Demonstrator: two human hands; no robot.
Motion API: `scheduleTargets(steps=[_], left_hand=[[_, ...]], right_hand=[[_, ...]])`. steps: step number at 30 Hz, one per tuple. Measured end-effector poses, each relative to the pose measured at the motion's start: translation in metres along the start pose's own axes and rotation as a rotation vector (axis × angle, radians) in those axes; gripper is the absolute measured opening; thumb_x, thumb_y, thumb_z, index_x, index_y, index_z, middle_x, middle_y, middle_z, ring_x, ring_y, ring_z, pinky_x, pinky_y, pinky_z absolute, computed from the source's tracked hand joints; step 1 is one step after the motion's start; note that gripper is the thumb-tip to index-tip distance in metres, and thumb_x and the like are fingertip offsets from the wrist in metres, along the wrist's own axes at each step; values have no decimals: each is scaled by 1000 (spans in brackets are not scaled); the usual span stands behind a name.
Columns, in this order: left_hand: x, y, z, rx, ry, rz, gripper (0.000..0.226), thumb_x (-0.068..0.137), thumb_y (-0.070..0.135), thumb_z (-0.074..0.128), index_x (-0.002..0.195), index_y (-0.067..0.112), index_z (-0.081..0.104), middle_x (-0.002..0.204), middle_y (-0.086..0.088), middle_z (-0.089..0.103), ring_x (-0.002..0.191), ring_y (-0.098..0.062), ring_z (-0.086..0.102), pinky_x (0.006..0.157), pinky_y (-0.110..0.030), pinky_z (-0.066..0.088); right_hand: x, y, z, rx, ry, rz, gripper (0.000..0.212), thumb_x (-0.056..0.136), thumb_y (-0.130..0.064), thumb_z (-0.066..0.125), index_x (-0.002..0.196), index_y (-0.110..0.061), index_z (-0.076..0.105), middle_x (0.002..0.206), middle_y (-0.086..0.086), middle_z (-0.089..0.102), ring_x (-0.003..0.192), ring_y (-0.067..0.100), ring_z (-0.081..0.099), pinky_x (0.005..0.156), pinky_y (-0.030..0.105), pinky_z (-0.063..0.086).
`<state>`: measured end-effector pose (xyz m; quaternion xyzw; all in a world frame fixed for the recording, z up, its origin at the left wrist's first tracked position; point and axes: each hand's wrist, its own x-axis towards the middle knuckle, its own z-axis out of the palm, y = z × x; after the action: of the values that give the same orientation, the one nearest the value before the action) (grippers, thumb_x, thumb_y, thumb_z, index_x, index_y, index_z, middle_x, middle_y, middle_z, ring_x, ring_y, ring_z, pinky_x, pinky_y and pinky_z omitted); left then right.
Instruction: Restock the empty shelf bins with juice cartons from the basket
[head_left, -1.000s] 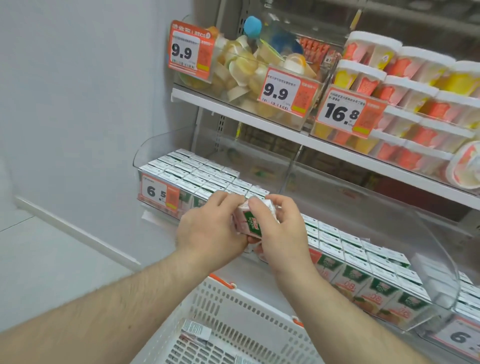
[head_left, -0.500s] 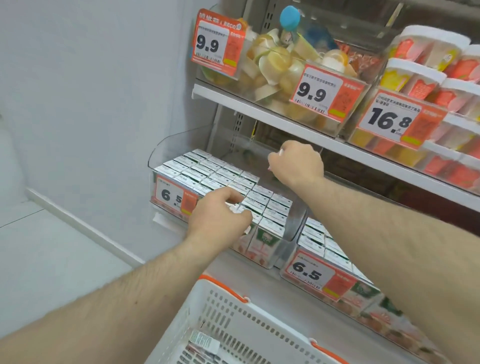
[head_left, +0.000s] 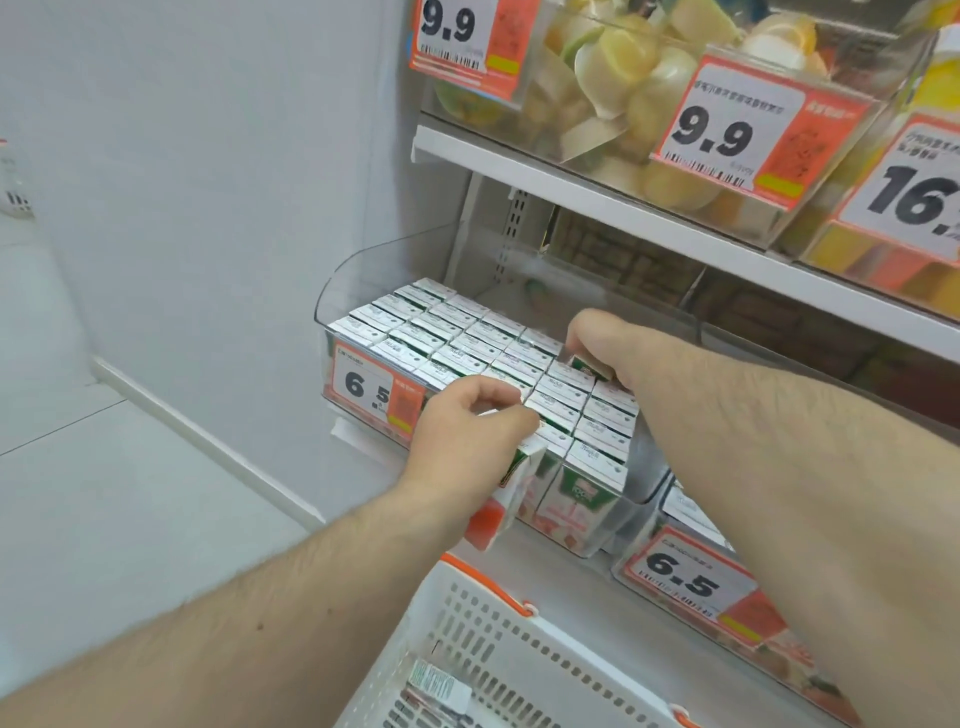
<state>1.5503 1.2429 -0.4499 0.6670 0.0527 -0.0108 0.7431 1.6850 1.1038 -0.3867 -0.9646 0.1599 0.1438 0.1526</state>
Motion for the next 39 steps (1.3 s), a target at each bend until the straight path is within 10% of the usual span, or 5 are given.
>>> scheduleTargets(steps=[3, 13, 29, 33, 39], left_hand=[[0, 2, 0, -5, -15, -17, 14, 80, 18, 72, 92, 25, 68, 98, 4, 69, 90, -14, 64, 79, -31, 51], [-3, 5, -3, 51, -56, -35, 14, 80, 22, 71, 90, 31, 68, 97, 6, 70, 87, -21, 70, 82, -46, 58], [-12, 18, -6, -171, -3, -80, 11, 94, 20, 57, 95, 25, 67, 84, 5, 69, 66, -14, 62, 56, -27, 49], [-22, 26, -12, -281, 20, -122, 21, 97, 28, 49, 93, 27, 69, 78, 4, 62, 57, -13, 59, 56, -25, 45], [-34, 28, -17, -370, -23, -137, 50, 101, 51, 32, 90, 21, 69, 68, 3, 63, 49, -12, 58, 56, -28, 45]], right_hand=[[10, 11, -2, 66, 76, -5, 28, 97, -1, 53, 70, -3, 47, 42, 17, 43, 55, 22, 36, 59, 31, 35], [16, 24, 2, 207, 12, -54, 21, 100, -16, 48, 110, -1, 58, 107, 17, 61, 84, 27, 56, 88, 41, 51], [9, 26, 2, 143, -25, -43, 18, 100, -21, 43, 101, -7, 56, 105, 10, 59, 91, 25, 59, 84, 38, 48], [-21, 16, -4, -58, 309, -110, 24, 99, -22, 49, 108, -3, 60, 90, 7, 61, 73, 22, 59, 55, 27, 43], [-126, 14, 17, 349, 615, -593, 18, 89, -17, 55, 82, -25, 69, 77, -15, 66, 74, 8, 58, 68, 20, 46]])
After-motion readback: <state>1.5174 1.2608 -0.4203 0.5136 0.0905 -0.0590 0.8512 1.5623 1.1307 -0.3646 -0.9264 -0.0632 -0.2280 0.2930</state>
